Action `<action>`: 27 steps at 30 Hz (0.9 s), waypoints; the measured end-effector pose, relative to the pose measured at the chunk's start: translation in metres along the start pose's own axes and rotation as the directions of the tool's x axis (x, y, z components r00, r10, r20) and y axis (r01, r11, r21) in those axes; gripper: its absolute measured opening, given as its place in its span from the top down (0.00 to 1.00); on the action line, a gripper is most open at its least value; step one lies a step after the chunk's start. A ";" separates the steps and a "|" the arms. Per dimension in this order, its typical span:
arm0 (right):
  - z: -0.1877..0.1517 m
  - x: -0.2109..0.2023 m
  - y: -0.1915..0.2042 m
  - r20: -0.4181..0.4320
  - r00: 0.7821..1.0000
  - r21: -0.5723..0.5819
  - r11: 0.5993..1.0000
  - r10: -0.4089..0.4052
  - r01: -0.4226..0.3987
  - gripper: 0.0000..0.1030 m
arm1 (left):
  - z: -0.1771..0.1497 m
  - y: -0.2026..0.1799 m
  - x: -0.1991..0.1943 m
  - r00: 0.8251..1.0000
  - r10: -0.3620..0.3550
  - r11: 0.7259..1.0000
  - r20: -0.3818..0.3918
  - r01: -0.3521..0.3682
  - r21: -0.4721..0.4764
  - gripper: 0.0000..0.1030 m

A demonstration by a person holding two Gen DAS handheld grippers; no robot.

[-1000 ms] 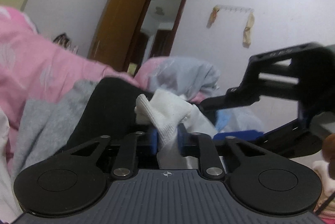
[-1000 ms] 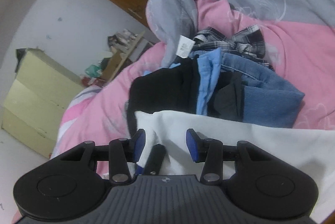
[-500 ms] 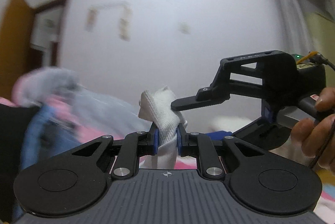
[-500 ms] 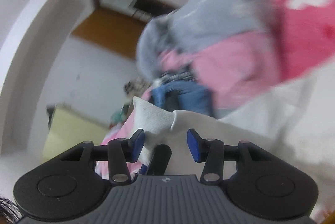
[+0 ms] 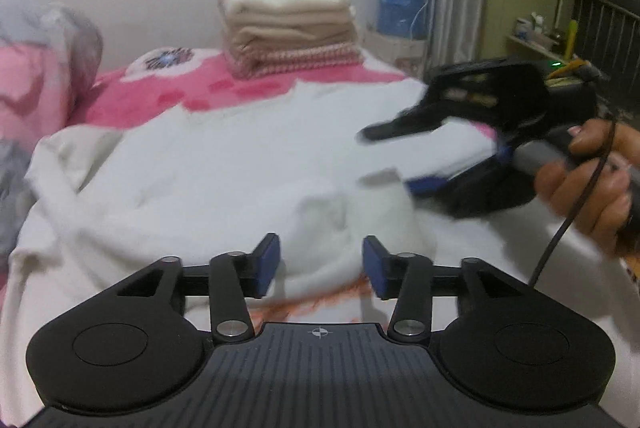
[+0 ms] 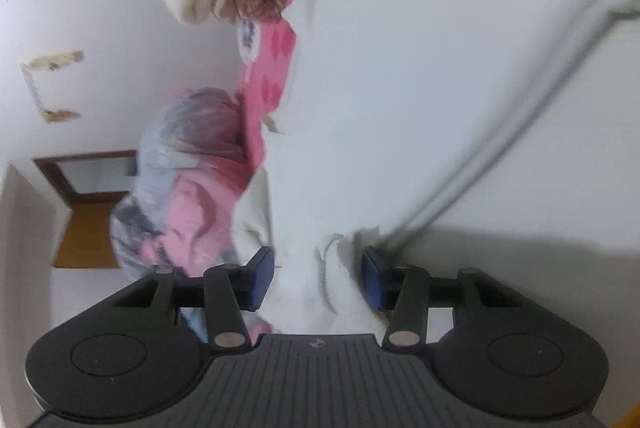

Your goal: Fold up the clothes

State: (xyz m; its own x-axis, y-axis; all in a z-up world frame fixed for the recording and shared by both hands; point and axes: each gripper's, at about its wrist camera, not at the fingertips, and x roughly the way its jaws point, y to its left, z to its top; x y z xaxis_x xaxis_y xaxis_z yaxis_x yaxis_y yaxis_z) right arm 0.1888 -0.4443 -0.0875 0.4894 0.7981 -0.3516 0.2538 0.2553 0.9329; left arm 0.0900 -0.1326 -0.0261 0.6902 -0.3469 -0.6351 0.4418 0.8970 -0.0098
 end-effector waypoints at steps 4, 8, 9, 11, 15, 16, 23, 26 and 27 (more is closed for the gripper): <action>-0.004 -0.003 0.017 -0.003 0.996 -0.116 0.989 -0.091 0.090 0.49 | -0.005 0.034 -0.008 0.995 0.089 0.993 -0.035 -0.092 -0.070 0.50; -0.009 0.004 0.031 -0.006 0.982 -0.243 0.953 -0.190 0.183 0.48 | -0.009 0.075 -0.005 0.979 0.187 0.963 -0.083 -0.199 -0.180 0.50; -0.012 0.009 0.034 -0.002 0.979 -0.265 0.944 -0.204 0.197 0.49 | -0.010 0.084 -0.005 0.974 0.209 0.955 -0.087 -0.222 -0.198 0.50; -0.016 0.019 0.042 0.017 0.973 -0.327 0.919 -0.229 0.222 0.55 | -0.013 0.097 -0.004 0.963 0.259 0.936 -0.081 -0.271 -0.225 0.50; -0.033 0.038 0.059 0.026 0.944 -0.483 0.823 -0.329 0.300 0.96 | -0.015 0.118 -0.005 0.925 0.375 0.891 -0.064 -0.378 -0.253 0.50; -0.034 0.035 0.063 0.036 0.941 -0.512 0.802 -0.336 0.306 0.96 | -0.017 0.123 -0.007 0.918 0.393 0.883 -0.055 -0.394 -0.256 0.50; -0.010 -0.029 0.136 0.289 0.941 -0.594 0.737 -0.178 0.321 0.97 | -0.010 0.148 0.003 0.877 0.479 0.855 -0.043 -0.477 -0.204 0.50; 0.005 -0.060 0.142 0.391 0.906 -0.557 0.742 -0.161 0.372 0.97 | -0.009 0.148 0.012 0.872 0.486 0.860 -0.053 -0.488 -0.149 0.47; 0.009 -0.064 0.136 0.403 0.896 -0.540 0.743 -0.186 0.396 0.97 | -0.010 0.147 0.014 0.877 0.478 0.866 -0.052 -0.481 -0.140 0.46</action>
State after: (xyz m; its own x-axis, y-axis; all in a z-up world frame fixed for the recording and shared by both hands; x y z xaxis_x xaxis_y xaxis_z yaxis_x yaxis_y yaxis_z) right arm 0.1992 -0.4652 0.0609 0.7276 0.4480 -0.5195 -0.0678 0.8005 0.5955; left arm 0.1591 -0.0026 -0.0443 0.7863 0.1394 -0.6019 -0.0296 0.9816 0.1887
